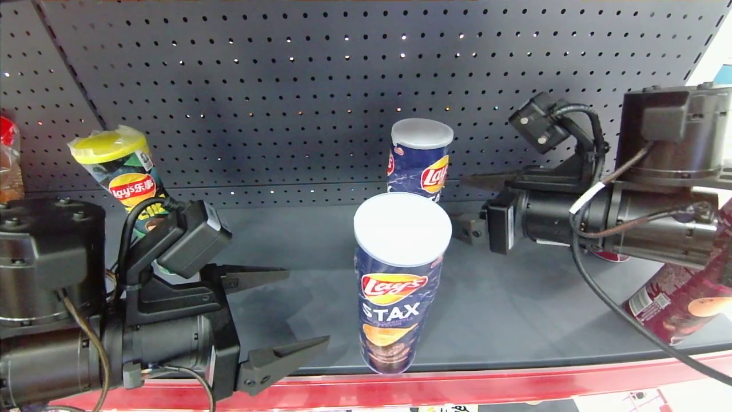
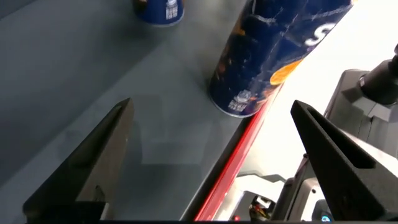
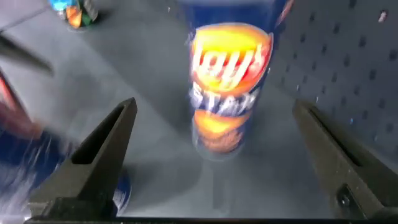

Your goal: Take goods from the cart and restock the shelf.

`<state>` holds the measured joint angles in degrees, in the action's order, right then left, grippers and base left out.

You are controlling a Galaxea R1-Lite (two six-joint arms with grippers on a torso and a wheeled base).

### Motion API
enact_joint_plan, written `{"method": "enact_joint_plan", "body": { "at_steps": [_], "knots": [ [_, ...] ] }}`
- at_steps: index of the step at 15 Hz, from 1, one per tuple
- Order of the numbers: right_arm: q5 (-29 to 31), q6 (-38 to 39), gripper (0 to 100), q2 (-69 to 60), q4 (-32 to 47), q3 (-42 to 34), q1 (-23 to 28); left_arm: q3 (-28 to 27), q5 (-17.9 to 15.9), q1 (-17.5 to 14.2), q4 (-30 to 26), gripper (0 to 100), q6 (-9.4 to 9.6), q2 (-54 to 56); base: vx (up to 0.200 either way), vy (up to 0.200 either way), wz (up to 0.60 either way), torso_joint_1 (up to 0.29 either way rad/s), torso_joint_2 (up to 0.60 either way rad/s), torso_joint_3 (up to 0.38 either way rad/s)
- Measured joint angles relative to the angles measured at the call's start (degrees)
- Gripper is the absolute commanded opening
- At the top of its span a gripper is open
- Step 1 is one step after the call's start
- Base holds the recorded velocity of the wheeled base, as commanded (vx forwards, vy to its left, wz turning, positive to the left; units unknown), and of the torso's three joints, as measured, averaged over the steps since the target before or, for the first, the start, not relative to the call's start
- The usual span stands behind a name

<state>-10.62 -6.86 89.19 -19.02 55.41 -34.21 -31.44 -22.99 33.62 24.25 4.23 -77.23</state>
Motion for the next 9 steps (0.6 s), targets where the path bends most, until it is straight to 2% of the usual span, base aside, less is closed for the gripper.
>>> {"method": "enact_joint_plan", "body": {
  "at_steps": [3, 9],
  "knots": [
    [0.1, 0.0, 100, -4.7, 0.0, -6.2, 0.1, 0.2, 0.1, -0.4, -0.2, 100, 0.69, -0.3, 0.0, 0.0, 0.0, 0.0, 0.0, 0.0],
    [0.7, -0.2, 100, -14.1, -0.1, -13.7, -0.4, 0.9, -0.1, -0.6, 0.1, 100, 2.3, -2.1, 0.0, 0.0, 0.0, 0.0, 0.0, 0.0]
  ]
}}
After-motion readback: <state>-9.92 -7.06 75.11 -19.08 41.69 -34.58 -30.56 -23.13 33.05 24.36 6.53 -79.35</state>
